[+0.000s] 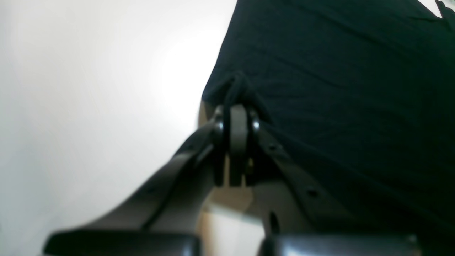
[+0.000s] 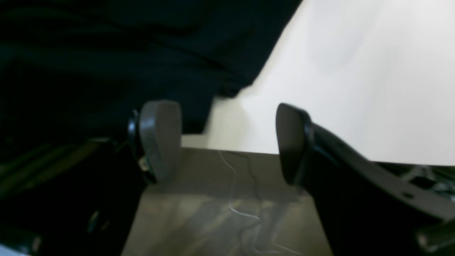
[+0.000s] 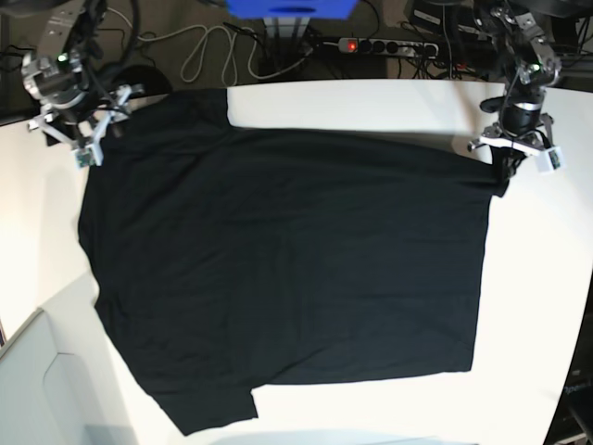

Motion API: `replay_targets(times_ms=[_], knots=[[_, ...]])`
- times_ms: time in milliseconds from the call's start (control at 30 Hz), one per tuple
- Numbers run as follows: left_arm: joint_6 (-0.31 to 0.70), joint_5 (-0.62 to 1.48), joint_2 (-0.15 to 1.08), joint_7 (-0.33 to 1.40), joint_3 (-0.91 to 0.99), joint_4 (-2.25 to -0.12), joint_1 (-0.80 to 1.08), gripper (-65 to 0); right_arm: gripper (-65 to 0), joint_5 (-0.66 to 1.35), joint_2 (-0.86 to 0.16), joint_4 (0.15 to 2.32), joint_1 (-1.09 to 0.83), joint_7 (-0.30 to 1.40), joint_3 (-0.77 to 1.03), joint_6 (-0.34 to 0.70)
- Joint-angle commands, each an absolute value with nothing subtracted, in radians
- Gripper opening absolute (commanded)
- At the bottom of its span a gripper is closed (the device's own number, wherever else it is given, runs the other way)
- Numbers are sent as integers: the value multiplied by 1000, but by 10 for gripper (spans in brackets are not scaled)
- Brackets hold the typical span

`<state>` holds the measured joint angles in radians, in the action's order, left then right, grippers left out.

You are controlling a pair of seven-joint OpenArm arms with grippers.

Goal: Fold the T-shirt properly

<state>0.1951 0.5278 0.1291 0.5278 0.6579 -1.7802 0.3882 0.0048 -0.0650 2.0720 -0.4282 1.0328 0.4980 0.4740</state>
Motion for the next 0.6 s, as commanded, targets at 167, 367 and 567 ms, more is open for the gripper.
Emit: replay_targets(times_ms=[167,367,567], knots=[[197,538,140,504,662,-1796,387,-650,-239,7,-74,2017,-386,1017,476,498],[197,538,140,504,662,-1796,389,-650,-243,7,-79,1880,-323,1017,473,498],[197,538,140,504,664,-1796,394,-650,-377,-1,-79,1836,-314,1017,481,616]])
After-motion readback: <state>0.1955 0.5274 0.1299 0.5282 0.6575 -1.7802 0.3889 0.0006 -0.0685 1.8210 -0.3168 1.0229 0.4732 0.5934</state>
